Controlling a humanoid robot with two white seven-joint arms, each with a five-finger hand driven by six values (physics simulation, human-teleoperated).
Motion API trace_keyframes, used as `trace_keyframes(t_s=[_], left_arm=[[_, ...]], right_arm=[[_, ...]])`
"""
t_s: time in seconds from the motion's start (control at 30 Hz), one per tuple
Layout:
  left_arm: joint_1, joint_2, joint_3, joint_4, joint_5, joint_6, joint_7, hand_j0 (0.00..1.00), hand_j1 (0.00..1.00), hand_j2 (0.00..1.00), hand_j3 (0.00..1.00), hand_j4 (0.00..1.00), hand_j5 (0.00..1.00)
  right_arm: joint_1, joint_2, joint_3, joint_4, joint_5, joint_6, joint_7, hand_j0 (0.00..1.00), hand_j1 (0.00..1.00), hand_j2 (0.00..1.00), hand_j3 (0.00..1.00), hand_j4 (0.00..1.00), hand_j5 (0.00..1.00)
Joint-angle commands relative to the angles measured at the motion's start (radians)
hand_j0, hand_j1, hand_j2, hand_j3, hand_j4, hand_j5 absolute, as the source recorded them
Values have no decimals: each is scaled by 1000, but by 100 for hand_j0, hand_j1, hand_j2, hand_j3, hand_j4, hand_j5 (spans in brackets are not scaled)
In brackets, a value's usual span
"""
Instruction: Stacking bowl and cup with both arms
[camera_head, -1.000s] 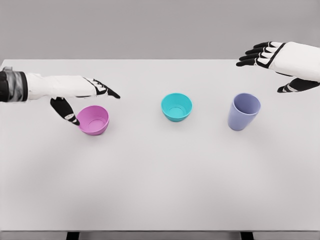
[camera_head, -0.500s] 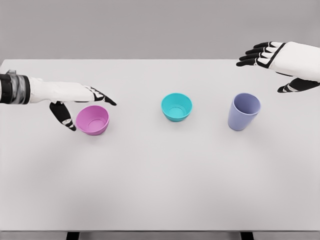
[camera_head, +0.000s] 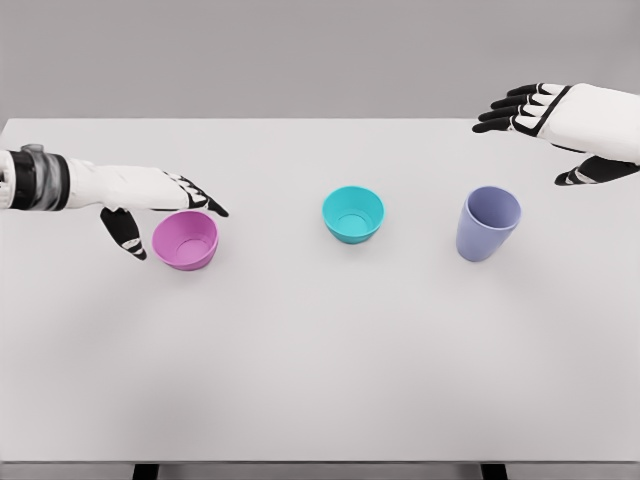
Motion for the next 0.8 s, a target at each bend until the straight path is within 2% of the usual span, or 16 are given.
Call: trace_keyframes(t_s=[0.0,0.77], left_arm=[[0,-11,0,0,-28,0,0,100,100,100,100,100,100],[15,-48,-9,18,-58,1,0,100,100,100,100,100,100]], right_arm=[[0,0,0,0,-4,3,-1,100,100,100,100,100,100],[0,-1,0,0,-4,3,-1,100,100,100,100,100,100]])
